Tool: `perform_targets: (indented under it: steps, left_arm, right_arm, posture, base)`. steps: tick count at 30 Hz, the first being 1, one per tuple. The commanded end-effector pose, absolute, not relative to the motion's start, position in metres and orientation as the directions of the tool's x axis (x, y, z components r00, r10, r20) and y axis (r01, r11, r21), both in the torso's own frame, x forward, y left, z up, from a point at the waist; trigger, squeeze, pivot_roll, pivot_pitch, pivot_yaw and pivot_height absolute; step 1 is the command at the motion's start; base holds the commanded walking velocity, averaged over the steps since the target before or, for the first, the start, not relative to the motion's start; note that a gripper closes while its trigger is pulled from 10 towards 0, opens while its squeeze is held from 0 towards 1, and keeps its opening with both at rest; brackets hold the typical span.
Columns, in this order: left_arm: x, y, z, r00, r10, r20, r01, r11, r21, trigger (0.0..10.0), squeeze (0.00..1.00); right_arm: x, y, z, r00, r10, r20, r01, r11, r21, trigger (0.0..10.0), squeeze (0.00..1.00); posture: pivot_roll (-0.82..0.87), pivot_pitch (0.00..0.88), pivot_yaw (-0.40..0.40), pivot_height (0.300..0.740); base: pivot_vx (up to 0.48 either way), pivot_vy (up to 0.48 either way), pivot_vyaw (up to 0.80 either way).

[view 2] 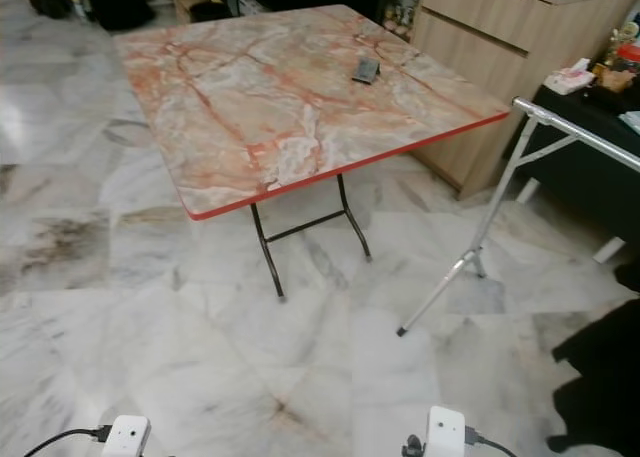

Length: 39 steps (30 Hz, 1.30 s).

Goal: Hang hanger

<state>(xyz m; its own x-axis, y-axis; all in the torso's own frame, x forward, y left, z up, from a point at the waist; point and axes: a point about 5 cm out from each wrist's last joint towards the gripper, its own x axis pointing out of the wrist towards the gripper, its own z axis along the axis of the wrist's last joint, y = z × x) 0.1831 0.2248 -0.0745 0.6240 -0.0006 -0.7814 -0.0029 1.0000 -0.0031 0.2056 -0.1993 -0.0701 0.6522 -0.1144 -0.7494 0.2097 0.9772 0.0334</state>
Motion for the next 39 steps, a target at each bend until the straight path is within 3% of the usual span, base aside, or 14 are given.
perform_targets:
  steps: [1,29,39]
  left_arm:
    - [0.1893,0.2222,-0.0723,0.647,0.038,-0.762,-0.023,0.999,0.031,10.0,0.00]
    - [0.1971,0.2182,-0.0692,0.658,0.018,-0.753,0.015,0.999,0.037,10.0,0.00]
    - [0.1978,0.2132,-0.0700,0.656,0.009,-0.755,0.022,0.999,0.031,10.0,0.00]
  right_arm:
    - [0.2029,-0.1735,-0.0761,0.613,-0.017,-0.790,0.221,0.964,0.151,10.0,0.00]
    - [0.1996,-0.1752,-0.0776,0.606,-0.023,-0.795,0.203,0.971,0.126,10.0,0.00]
    - [0.2019,-0.1775,-0.0761,0.616,-0.020,-0.787,0.194,0.973,0.127,10.0,0.00]
  posture:
    - [0.05,0.000,-0.031,0.740]
    - [0.01,0.020,-0.030,0.740]
    - [-0.02,0.040,-0.046,0.740]
  base:
    - [0.000,0.000,-0.79]
    - [0.000,0.000,-0.78]
    - [0.000,-0.240,0.00]
